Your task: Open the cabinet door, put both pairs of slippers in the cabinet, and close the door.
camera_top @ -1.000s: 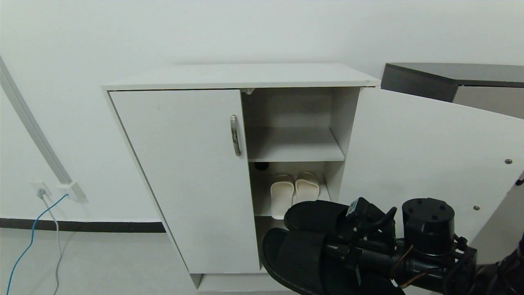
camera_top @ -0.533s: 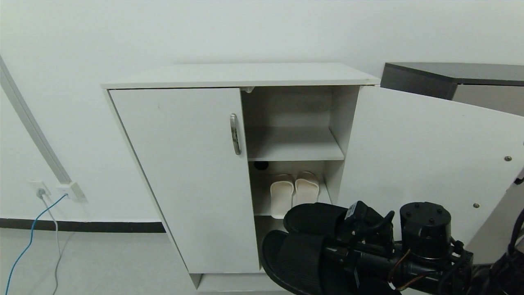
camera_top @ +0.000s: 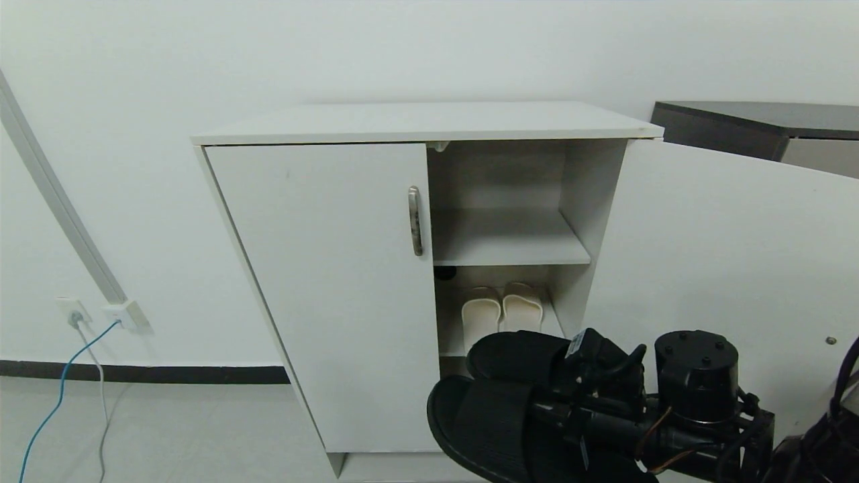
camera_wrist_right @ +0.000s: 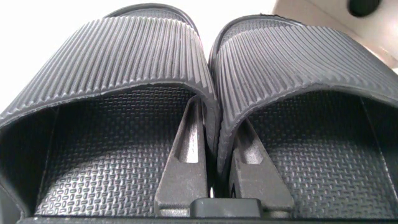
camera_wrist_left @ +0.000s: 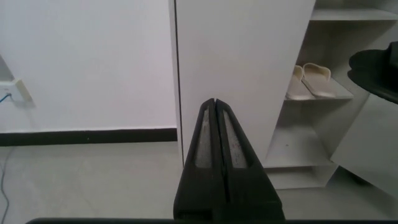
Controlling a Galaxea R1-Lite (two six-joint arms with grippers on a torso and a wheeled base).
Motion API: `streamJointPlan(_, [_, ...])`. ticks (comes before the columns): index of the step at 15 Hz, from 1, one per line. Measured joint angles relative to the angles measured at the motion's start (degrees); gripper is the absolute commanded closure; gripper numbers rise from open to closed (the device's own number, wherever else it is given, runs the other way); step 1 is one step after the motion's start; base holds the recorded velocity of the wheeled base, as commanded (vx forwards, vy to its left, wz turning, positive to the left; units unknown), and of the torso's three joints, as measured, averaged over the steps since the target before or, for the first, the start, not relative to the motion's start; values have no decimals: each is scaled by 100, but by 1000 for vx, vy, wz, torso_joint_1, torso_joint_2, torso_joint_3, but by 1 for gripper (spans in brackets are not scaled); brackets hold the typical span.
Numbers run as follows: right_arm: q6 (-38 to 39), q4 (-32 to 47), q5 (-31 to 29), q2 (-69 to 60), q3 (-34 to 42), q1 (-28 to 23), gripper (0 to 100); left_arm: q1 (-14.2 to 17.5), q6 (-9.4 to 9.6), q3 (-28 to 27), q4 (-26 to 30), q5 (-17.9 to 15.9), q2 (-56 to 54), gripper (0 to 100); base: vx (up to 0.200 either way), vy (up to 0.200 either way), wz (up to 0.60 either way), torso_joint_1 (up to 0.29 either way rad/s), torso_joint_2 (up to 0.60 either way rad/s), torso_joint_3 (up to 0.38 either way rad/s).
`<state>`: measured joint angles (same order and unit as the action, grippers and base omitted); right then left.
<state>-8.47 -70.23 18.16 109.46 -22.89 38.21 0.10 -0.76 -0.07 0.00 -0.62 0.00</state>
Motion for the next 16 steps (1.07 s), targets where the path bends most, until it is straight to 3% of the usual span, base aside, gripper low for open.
streamJointPlan(1, [0,9,-82,0,-1,24,100,0,0,0,0,0,0,100,0,0,0,0,0,0])
streamJointPlan(4, [57,11,-1069,7,-177,234,100,-2,-2,0,0,5,0,100,0,0,0,0,0,0])
streamJointPlan(7, [591,110,-2878,158,-803,623,100,-7,-2,0,0,9,0,100,0,0,0,0,0,0])
streamJointPlan(8, [736,202,-3146,204,-974,757,100,-2,0,0,0,9,0,100,0,0,0,0,0,0])
streamJointPlan(11, [1219,1590,-4918,107,-1726,1449,100,-2,-2,0,0,11,0,100,0,0,0,0,0,0])
streamJointPlan(14, [1914,3339,-5883,-128,-2872,1731,100,-7,-9,0,0,11,0,100,0,0,0,0,0,0])
streamJointPlan(16, [2186,4002,-6398,-161,-3639,1684,100,-5,-11,0,0,9,0,100,0,0,0,0,0,0])
